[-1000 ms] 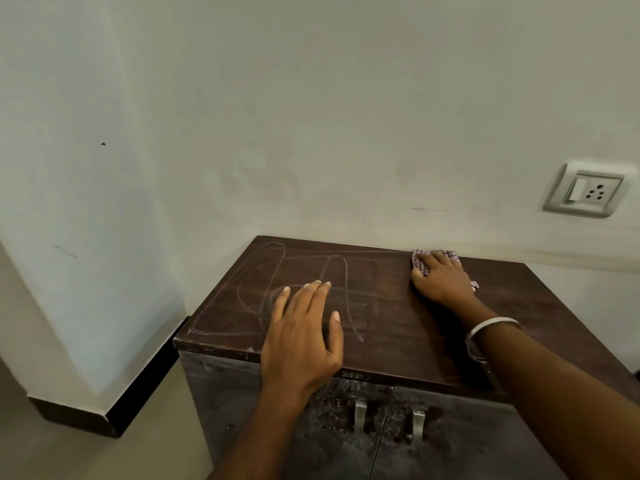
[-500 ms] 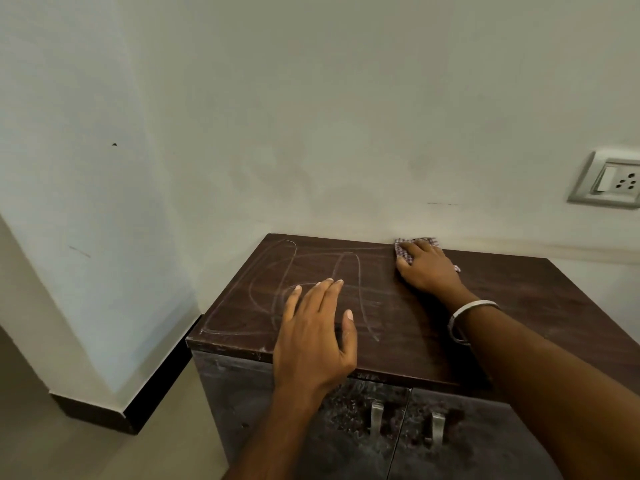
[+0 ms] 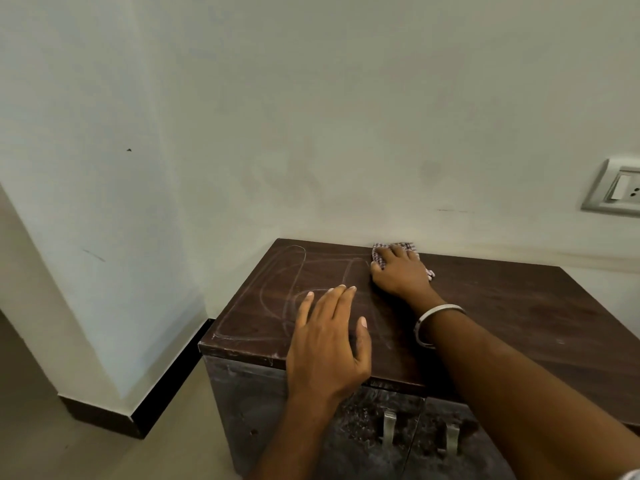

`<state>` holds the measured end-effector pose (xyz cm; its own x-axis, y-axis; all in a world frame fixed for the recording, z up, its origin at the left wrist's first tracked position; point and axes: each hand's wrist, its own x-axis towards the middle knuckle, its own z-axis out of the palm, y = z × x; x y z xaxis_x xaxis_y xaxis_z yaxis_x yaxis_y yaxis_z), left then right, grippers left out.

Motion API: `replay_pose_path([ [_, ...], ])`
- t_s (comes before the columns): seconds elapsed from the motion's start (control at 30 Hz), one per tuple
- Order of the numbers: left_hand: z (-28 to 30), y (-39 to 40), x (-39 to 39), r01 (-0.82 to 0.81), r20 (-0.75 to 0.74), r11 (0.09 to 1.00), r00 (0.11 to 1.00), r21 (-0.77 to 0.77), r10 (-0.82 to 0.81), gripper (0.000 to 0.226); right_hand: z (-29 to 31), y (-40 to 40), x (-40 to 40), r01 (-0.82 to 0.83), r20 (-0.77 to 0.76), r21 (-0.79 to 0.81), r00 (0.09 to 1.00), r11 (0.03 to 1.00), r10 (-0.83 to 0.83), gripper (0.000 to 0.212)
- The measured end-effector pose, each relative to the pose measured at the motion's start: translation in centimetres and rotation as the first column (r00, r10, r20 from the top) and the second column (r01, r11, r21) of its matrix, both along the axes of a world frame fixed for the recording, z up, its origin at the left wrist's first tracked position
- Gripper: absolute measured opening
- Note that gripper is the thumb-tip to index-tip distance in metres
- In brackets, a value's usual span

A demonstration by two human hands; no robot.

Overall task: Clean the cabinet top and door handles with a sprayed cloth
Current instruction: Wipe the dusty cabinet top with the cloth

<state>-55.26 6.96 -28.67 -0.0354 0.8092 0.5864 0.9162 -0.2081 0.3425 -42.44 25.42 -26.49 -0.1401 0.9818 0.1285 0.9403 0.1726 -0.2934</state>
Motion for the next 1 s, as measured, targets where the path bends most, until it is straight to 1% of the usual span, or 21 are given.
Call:
replay_pose_path([
  [0.2,0.1,0.0,-0.5,-0.005,0.018,1.0,1.0,0.006,0.005,0.055,0.4,-0.6,1.5,-0.037,-0.012,-0.019,0.999,0.999,0.037,0.059],
  [0.3,-0.1,0.0,-1.5,-0.038,0.018,0.999,0.999,0.012,0.038,0.055,0.5,-1.3,4.4,0.04,0.021,0.003,0.999,0.999,-0.041,0.058],
  [0.4,-0.3,0.1,-2.9,-0.088,0.038,0.996,0.995,0.02,0.087,0.056,0.4,-1.9,7.0,0.127,0.022,-0.007,0.992,0.992,-0.126,0.058],
  [0.5,-0.3,0.0,-3.0,-0.085,0.027,0.996,0.996,0.017,0.084,0.055,0.4,-2.7,6.7,0.164,0.031,-0.019,0.986,0.986,-0.163,0.059],
  [0.57,-0.3,0.0,-2.8,-0.084,0.014,0.996,0.996,0.008,0.084,0.056,0.5,-3.7,5.2,0.151,0.036,-0.019,0.988,0.988,-0.15,0.058],
  [0.67,-0.3,0.0,-2.8,-0.094,0.01,0.996,0.996,0.009,0.094,0.056,0.7,-5.5,2.3,0.067,0.033,-0.004,0.997,0.998,-0.067,0.058],
  [0.8,-0.2,-0.1,-2.9,-0.1,0.009,0.995,0.995,0.023,0.1,0.054,0.4,-7.6,-0.4,-0.02,-0.016,0.029,1.0,0.999,0.021,0.056],
  [0.93,-0.2,-0.1,-2.9,-0.1,0.019,0.995,0.995,0.02,0.1,0.055,0.5,-8.5,1.5,-0.051,-0.021,0.028,0.998,0.998,0.051,0.056],
  [1.0,-0.3,0.0,-3.0,-0.101,0.019,0.995,0.995,0.013,0.101,0.055,0.5,-8.9,3.4,-0.014,-0.021,0.045,1.0,0.999,0.015,0.056],
])
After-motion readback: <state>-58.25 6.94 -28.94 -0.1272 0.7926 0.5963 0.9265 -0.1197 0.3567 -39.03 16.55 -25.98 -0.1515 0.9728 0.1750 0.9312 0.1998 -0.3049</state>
